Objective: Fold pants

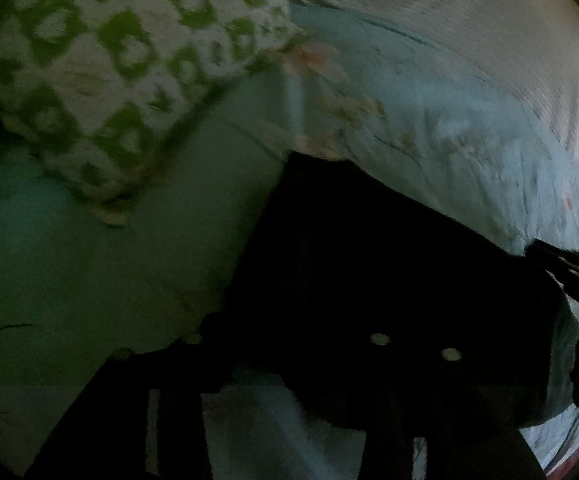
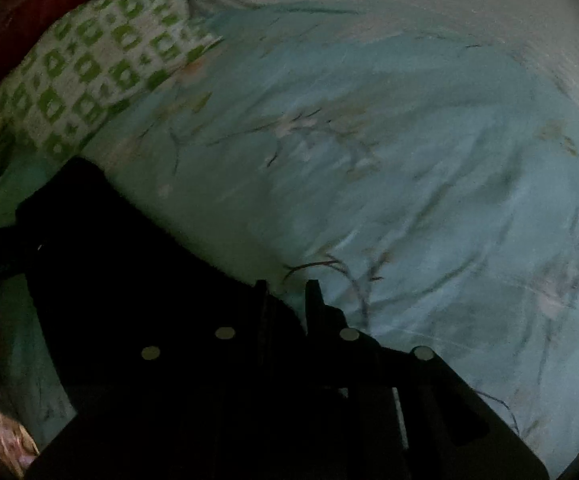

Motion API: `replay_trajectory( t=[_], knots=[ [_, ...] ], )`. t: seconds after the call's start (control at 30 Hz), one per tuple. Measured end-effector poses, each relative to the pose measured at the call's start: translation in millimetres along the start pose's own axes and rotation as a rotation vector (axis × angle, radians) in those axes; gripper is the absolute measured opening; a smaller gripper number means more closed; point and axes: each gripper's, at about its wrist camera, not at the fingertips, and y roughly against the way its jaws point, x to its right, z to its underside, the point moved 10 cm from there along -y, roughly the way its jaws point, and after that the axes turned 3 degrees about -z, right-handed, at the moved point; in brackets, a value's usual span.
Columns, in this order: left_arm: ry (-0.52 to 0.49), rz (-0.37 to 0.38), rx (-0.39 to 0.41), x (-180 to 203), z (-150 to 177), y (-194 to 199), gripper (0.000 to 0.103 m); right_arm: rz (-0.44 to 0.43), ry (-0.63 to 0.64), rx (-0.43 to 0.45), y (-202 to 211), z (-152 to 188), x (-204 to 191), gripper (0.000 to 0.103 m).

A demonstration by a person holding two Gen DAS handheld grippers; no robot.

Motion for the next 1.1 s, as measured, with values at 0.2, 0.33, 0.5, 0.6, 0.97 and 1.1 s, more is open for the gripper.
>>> replay_trajectory(
  t=[0.2,0.33,0.5,0.6,0.97,1.1],
  knots=[
    [0.039,0.010,0.063,-10,-17,39,0.050,-0.035,-0.183,0.050,54,14,33,0.032],
    [-0.019,0.072,0.086,21,-24,58,0.058,-0.036,-0.268,0.080,89,41,49,0.045],
    [-0.148,0.162,0.077,96,-26,64,0.059,0.004,-0.355,0.096,125,87,67,0.045],
    [-0.236,0.223,0.050,149,-20,61,0.060,0.032,-0.433,0.100,143,117,81,0.045],
    [-0.582,0.387,-0.016,312,33,74,0.065,0.105,-0.694,0.167,202,205,129,0.045],
    [-0.669,0.441,-0.043,361,48,80,0.066,0.131,-0.760,0.199,221,229,146,0.045]
  ],
)
